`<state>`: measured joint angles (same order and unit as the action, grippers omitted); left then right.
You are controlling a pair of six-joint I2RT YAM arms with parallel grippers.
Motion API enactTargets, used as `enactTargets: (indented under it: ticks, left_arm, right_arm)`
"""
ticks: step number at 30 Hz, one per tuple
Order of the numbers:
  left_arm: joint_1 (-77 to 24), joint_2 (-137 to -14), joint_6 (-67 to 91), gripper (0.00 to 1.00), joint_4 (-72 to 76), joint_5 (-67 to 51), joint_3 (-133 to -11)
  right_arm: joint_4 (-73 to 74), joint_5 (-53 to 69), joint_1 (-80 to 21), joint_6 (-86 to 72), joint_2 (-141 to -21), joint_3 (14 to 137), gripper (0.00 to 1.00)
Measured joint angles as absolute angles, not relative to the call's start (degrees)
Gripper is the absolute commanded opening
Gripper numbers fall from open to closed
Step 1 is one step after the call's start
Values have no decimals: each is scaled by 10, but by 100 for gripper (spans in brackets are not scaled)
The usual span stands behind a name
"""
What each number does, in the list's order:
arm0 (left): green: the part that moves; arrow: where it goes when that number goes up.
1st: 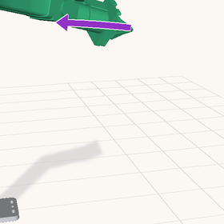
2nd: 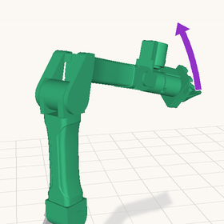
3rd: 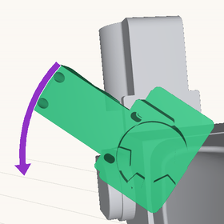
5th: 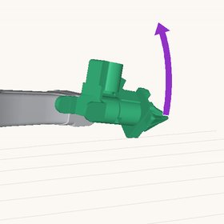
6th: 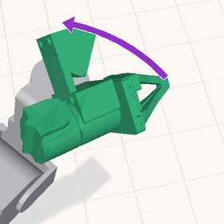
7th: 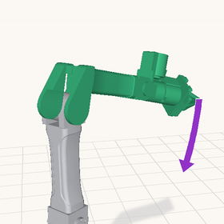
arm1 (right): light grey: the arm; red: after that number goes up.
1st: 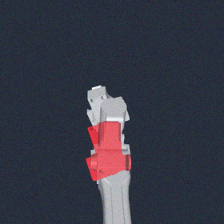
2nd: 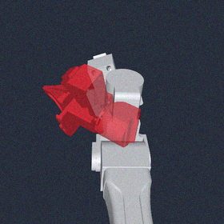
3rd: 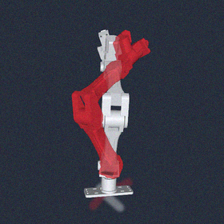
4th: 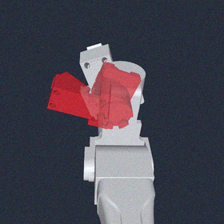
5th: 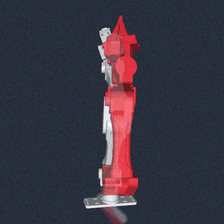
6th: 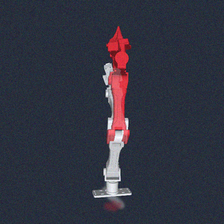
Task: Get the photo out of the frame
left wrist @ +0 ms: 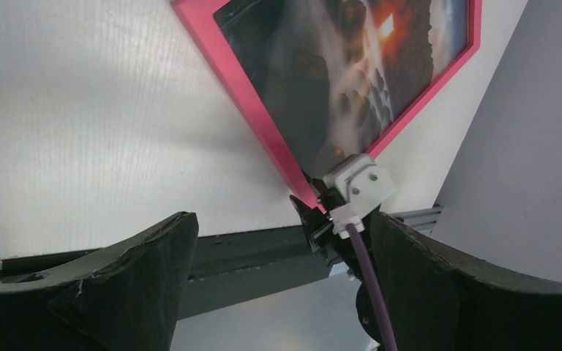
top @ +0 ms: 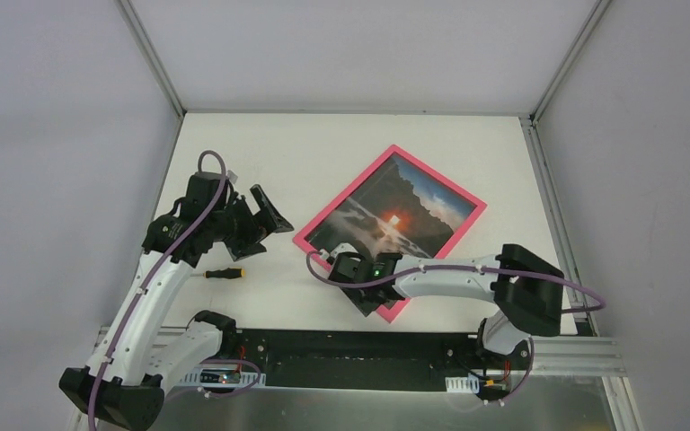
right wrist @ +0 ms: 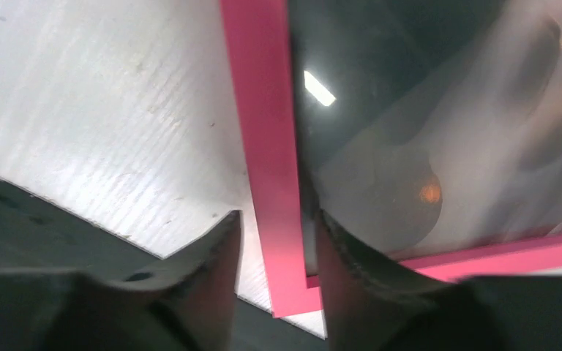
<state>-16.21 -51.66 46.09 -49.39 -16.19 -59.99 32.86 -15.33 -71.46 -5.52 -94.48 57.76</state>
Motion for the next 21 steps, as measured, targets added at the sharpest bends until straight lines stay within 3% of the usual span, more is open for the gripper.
enactTargets:
  ticks: [6, 9, 12, 16, 21]
  left_arm:
    - [-166, -523, 491, 91, -490, -201, -563]
    - [-182, -535, 500, 91, -482, -216, -561]
    - [-216, -557, 511, 91, -465, -223, -561]
    - [-283, -598, 521, 92, -448, -220, -567]
    - [-366, -691, 518, 93, -436, -205, -630]
  right_arm:
    - [358, -172, -725, -190, -850, 559, 82]
    - [378, -191, -715, -266, -766, 547, 92]
    - [384, -189, -668, -358, -649, 507, 93]
    - [401, -154, -511, -460, -517, 437, 93]
    - [428, -101, -335, -520, -449, 391, 86]
